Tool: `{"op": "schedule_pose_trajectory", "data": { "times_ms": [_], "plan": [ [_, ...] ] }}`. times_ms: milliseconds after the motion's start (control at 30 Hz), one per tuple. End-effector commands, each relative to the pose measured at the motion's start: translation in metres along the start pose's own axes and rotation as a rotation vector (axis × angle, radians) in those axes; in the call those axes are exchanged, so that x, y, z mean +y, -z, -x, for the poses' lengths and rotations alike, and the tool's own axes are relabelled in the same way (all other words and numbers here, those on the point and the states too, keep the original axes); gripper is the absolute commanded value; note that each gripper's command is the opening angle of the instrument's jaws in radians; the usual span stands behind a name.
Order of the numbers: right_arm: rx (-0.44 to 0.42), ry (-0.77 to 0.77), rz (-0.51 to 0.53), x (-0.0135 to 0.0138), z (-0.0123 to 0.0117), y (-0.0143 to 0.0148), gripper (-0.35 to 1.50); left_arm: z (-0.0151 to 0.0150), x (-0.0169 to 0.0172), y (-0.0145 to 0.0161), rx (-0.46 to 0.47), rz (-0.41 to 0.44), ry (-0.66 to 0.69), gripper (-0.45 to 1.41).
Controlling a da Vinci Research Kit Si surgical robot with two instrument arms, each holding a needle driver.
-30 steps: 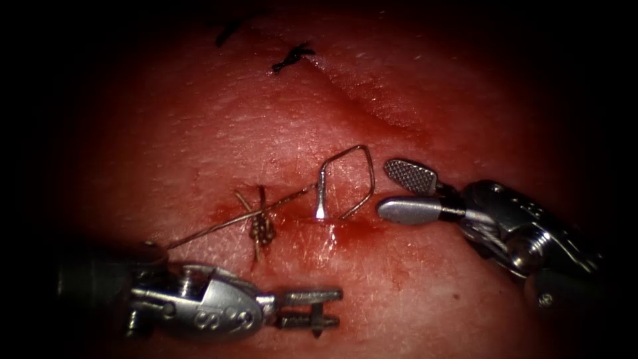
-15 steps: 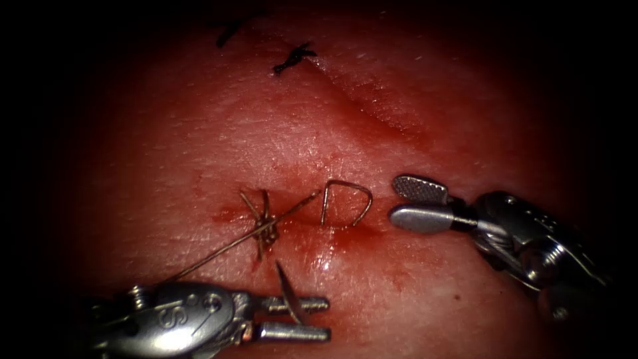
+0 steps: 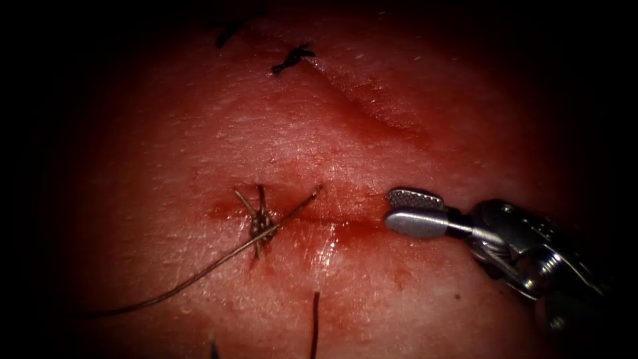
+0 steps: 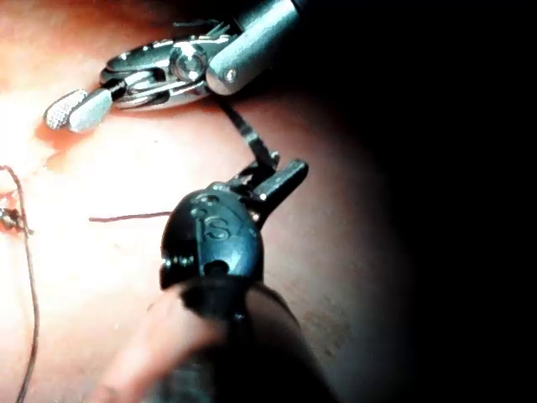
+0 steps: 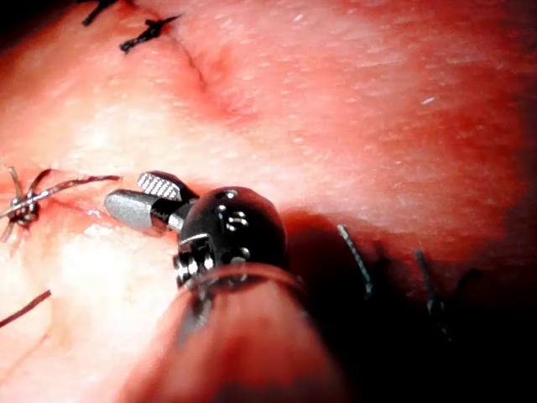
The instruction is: Wound Closure
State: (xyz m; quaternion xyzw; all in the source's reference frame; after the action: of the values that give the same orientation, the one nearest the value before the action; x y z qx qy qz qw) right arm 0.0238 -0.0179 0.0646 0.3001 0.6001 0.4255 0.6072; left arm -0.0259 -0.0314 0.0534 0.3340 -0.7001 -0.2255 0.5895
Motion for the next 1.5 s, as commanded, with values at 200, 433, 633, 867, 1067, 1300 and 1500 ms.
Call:
{"op": "schedule_pose_trajectory", "data": {
  "times_ms": [200, 433, 633, 867, 1067, 1300, 1500],
  "plan": [
    [-0.171, 0.347, -0.157, -0.0033, 0.0023, -0.0018, 0.99, 0.0008, 0.0017, 0.0006, 0.215, 0.148, -0.443, -0.45],
    [-0.140, 0.628, -0.217, -0.0059, 0.0018, -0.0040, 1.16, 0.0047, 0.0011, 0.0027, 0.239, 0.205, -0.570, -0.45],
    [-0.219, 0.719, -0.178, -0.0072, 0.0027, -0.0069, 1.06, 0.0057, 0.0004, 0.0037, 0.239, 0.240, -0.578, -0.45],
    [-0.224, 0.736, -0.016, -0.0061, 0.0026, -0.0078, 1.01, 0.0052, 0.0003, 0.0030, 0.238, 0.238, -0.582, -0.45],
    [-0.379, 0.492, 0.143, -0.0078, 0.0046, -0.0068, -0.35, 0.0057, 0.0008, 0.0043, 0.235, 0.227, -0.578, -0.45],
    [-0.469, 0.389, 0.069, -0.0134, 0.0032, -0.0061, -0.35, 0.0044, 0.0044, 0.0079, 0.246, 0.292, -0.590, -0.45],
    [-0.402, 0.351, 0.028, -0.0185, 0.0005, -0.0069, -0.35, 0.0035, 0.0068, 0.0110, 0.256, 0.346, -0.573, -0.45]
  ]
}}
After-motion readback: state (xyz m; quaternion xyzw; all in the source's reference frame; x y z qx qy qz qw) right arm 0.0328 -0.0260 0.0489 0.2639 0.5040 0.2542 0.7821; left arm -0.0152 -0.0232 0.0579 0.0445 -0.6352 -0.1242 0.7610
